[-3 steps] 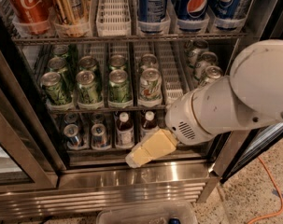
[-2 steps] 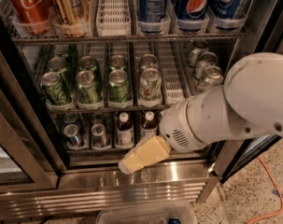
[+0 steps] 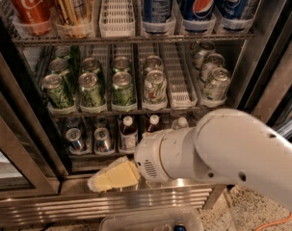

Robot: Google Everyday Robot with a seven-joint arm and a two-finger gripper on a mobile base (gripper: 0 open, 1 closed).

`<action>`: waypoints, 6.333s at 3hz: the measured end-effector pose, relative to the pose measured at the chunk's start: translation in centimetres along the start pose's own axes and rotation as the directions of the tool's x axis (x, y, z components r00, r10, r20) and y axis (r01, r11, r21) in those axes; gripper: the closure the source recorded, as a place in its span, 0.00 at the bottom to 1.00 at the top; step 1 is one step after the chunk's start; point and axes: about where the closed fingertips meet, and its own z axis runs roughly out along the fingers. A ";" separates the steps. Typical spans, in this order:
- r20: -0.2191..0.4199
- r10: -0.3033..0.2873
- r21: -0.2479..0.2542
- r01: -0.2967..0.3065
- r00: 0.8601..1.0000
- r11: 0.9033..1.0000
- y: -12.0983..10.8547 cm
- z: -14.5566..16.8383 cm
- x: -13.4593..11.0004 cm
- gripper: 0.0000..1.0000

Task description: Pick green can from middle shelf of fridge

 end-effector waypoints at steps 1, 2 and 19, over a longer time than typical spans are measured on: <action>0.054 0.058 -0.003 -0.058 0.997 0.998 1.0 3.7 -0.2 0.00; 0.101 0.099 0.013 -0.101 0.990 0.995 1.4 6.7 -1.0 0.00; 0.478 -0.105 0.287 -0.042 0.872 0.957 3.9 17.5 -14.1 0.12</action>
Offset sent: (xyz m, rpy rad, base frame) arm 0.0392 0.0918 -0.0506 0.1664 -0.0015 -0.1702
